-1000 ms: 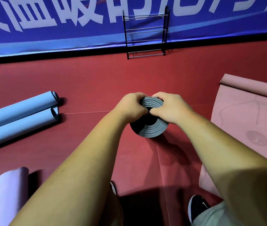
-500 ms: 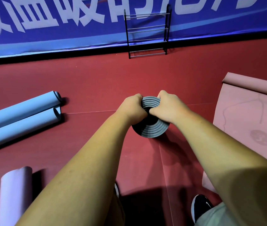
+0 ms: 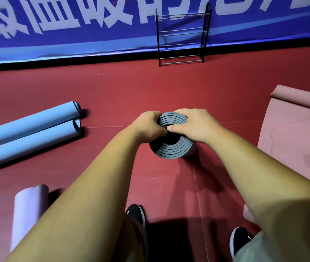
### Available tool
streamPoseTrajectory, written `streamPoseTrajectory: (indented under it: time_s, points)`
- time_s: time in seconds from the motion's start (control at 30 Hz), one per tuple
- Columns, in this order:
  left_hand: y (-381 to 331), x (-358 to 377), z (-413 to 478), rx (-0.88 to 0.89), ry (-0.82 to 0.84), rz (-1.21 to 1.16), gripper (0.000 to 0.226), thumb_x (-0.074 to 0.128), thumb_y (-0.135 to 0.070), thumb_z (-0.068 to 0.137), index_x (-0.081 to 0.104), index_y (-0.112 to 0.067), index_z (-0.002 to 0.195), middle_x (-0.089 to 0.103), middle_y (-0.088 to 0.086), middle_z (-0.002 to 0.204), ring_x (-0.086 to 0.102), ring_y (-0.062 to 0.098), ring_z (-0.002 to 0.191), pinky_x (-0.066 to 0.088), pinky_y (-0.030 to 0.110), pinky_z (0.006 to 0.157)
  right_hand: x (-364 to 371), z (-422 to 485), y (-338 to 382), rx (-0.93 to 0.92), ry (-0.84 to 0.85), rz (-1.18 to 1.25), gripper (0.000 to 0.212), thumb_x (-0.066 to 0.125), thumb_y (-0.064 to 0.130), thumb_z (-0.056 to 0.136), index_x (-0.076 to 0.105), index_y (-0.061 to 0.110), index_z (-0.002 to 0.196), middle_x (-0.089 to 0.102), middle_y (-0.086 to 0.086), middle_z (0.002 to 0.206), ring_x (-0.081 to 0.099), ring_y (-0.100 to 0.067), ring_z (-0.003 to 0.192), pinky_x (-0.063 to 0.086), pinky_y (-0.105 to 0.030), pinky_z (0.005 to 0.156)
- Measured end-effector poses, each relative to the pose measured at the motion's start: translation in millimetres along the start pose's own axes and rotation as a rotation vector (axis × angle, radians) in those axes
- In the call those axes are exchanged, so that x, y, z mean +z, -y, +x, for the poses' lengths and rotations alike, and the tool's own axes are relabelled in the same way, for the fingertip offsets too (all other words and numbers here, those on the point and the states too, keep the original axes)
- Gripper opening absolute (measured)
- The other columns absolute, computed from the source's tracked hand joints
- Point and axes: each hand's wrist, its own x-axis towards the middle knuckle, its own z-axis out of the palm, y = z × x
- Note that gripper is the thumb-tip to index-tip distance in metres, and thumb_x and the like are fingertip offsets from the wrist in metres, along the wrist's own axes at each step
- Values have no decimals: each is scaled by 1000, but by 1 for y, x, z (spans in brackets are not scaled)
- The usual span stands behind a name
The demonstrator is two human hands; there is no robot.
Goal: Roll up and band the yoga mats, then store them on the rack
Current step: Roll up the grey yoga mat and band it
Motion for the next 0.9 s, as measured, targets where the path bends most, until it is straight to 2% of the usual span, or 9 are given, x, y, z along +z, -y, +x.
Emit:
streamPoseTrajectory:
  time_s: [0.1, 0.2, 0.43, 0.57, 0.67, 0.73, 0.9]
  points:
    - [10, -7, -5, 19, 0, -30, 30, 73, -7, 84, 72, -17, 113, 76, 2, 100, 74, 19, 95, 63, 38, 86, 10, 1, 5, -17, -42, 32, 42, 81, 54, 77, 73, 48, 118, 75, 20, 102, 69, -3, 98, 57, -35, 92]
    - [18, -19, -14, 37, -5, -30, 30, 74, -9, 84, 73, -17, 113, 78, 3, 101, 75, 20, 95, 63, 43, 88, 18, -2, 18, -30, -69, 43, 37, 82, 50, 79, 75, 45, 115, 75, 18, 98, 69, -3, 94, 58, -34, 89]
    - [51, -70, -67, 25, -77, -62, 31, 77, -11, 85, 75, -18, 115, 80, 1, 101, 76, 17, 95, 63, 43, 89, 50, -18, 86, -111, -50, 58, 31, 84, 44, 83, 77, 39, 112, 75, 16, 92, 70, -6, 90, 52, -28, 77]
    - [89, -108, -117, -24, -169, -123, 33, 76, -7, 84, 75, -19, 115, 80, 3, 101, 77, 20, 98, 63, 43, 89, 77, -25, 148, -232, 13, 2, 34, 84, 45, 83, 76, 39, 115, 75, 13, 97, 69, -9, 94, 53, -30, 84]
    - [124, -134, -162, -64, -235, -217, 35, 76, -4, 85, 75, -22, 115, 81, -2, 100, 77, 13, 96, 63, 33, 86, 105, -32, 198, -305, 83, -46, 33, 83, 43, 85, 75, 39, 117, 72, 14, 98, 66, -10, 94, 47, -27, 81]
    - [149, -147, -193, -84, -271, -310, 39, 76, 0, 85, 76, -21, 118, 81, -2, 102, 77, 12, 96, 62, 29, 88, 131, -38, 227, -335, 123, -70, 35, 83, 45, 84, 74, 40, 118, 73, 13, 100, 67, -11, 96, 49, -28, 82]
    - [229, -155, -275, -155, -330, -555, 44, 76, 4, 86, 73, -15, 126, 79, 12, 117, 75, 23, 109, 58, 46, 106, 212, -67, 286, -377, 257, -119, 41, 85, 46, 81, 75, 39, 120, 78, 9, 106, 70, -12, 100, 54, -31, 90]
